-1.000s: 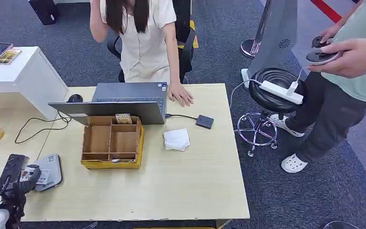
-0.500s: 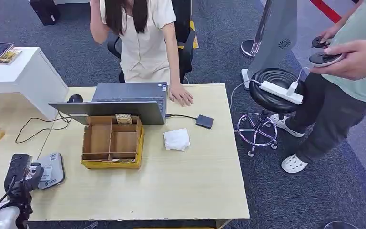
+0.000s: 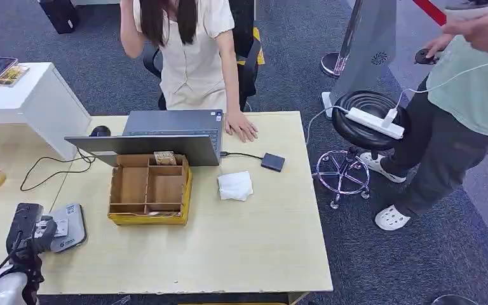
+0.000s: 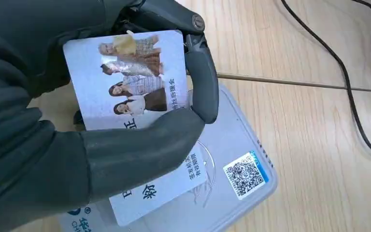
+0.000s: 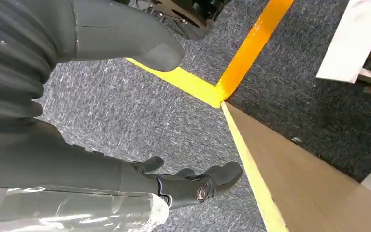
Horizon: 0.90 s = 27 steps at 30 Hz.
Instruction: Pass the card to the sensor for recognition and then transmit it.
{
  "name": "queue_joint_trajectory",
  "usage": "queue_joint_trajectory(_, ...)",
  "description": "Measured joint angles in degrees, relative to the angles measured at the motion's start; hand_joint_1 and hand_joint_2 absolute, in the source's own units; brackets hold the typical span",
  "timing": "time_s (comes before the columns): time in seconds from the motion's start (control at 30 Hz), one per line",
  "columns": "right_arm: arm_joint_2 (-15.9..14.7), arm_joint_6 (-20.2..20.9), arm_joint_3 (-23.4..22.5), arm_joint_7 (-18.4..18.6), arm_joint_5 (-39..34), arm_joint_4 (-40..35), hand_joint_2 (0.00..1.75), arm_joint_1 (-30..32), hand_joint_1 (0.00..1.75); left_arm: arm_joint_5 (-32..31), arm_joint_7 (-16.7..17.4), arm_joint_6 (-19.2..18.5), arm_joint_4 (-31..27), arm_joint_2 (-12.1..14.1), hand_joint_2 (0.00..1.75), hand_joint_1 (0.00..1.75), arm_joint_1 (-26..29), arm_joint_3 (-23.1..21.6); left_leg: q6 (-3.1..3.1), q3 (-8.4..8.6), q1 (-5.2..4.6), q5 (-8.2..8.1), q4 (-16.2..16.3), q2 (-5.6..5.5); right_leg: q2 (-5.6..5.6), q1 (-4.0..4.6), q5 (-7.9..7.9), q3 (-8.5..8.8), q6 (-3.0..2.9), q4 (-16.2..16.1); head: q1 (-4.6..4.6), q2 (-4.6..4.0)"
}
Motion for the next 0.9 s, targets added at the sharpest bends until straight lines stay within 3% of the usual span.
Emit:
queue_joint_trajectory(0.27, 0.00, -0.02, -0.55, -0.44, 0.00, 0.00, 1.75, 0.02, 0.00, -0.50, -1.33, -0.04, -1.85, 0.19, 1.75, 1.75, 0.00, -0.07, 0.00, 0.00, 0.00, 0.00, 0.00, 0.01, 0.01, 0.00, 0.00, -0.03, 0.00, 0.00, 0.00, 0.00)
queue_joint_trajectory(0.6, 0.04, 0.00, -1.38, -1.11, -0.17, 0.00, 1.75, -0.02, 0.00, -0.63, -0.90, -1.95, -8.98, 4.13, 1.75, 1.75, -5.37, -0.57, -0.03, -0.02, 0.02, 0.03, 0.01, 0.02, 0.07, 0.01, 0.02, -0.05, -0.02, 0.02, -0.02, 0.00)
queue_joint_trajectory(0.9, 0.04, -0.02, -2.14, -1.33, -0.20, 0.00, 1.75, -0.07, 0.00, -0.11, -1.84, -2.10, -11.19, 5.68, 1.75, 1.75, -8.03, -1.46, -0.03, -0.05, 0.01, 0.03, 0.01, 0.03, 0.08, 0.01, 0.02, -0.10, -0.02, 0.02, 0.02, 0.00)
